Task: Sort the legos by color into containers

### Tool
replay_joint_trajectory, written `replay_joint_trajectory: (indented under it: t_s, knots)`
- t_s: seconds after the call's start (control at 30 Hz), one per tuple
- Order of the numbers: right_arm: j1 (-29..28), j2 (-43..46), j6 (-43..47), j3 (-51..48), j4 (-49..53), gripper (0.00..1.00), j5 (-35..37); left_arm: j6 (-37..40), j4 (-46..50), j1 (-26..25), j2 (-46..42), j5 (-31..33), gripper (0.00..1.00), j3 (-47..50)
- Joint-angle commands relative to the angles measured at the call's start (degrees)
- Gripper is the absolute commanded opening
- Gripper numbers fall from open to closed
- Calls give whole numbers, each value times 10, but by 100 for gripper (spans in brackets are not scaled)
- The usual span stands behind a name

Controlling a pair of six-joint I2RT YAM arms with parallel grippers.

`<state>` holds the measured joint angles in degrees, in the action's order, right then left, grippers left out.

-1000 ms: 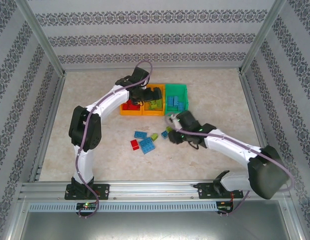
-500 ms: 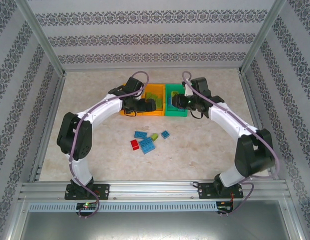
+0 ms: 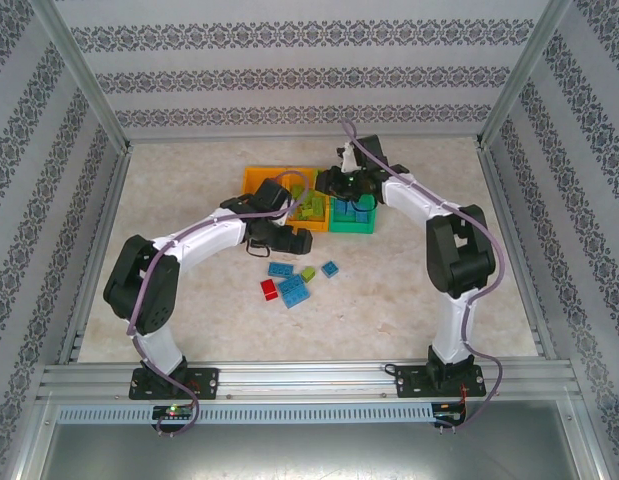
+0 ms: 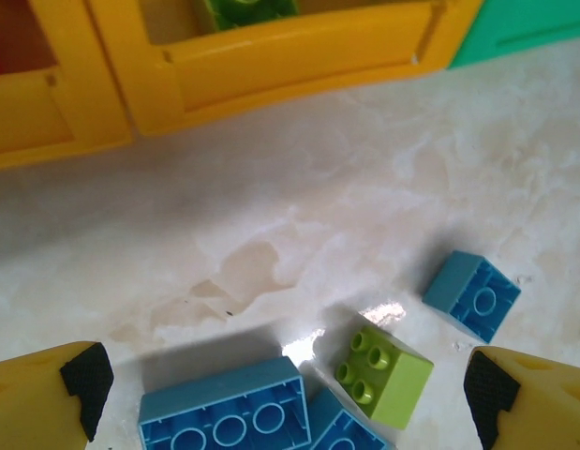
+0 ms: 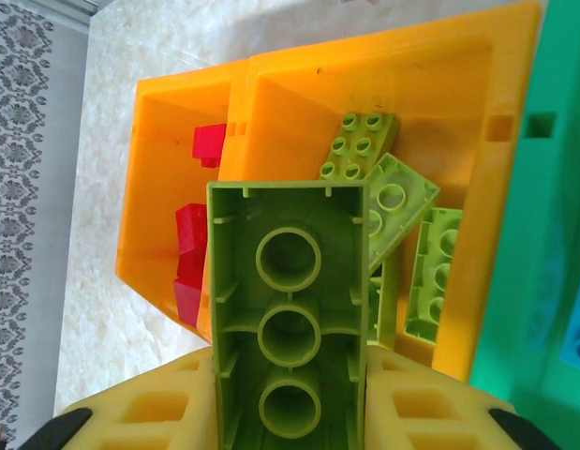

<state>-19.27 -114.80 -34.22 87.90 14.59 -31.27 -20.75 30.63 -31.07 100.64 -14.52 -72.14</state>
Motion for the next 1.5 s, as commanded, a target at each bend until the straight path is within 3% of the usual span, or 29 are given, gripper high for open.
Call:
replay_joint_trajectory:
  t_s: [0.0, 0.3, 0.4, 0.63, 0.77, 1.13, 1.47]
  knots:
    - [-4, -26, -16, 41, 21, 33, -11, 40, -10, -13, -14, 5, 98, 7]
    - [-4, -51, -26, 61, 38, 46, 2, 73, -13, -41, -4, -21, 94, 15]
    - [-4, -44, -26, 58, 39, 54, 2, 89, -11, -54, 4, -34, 91, 11]
    - [-4, -7, -30, 26, 31, 60, 4, 122, 6, -78, 33, -37, 85, -12]
    - [1, 23, -31, -1, 23, 61, 6, 147, 22, -86, 53, -34, 79, -26]
    - [40, 96, -36, -82, -4, 62, 4, 196, 47, -101, 91, -13, 77, -44]
    - [73, 162, -30, -145, -13, 65, 8, 207, 51, -103, 124, -11, 52, -60]
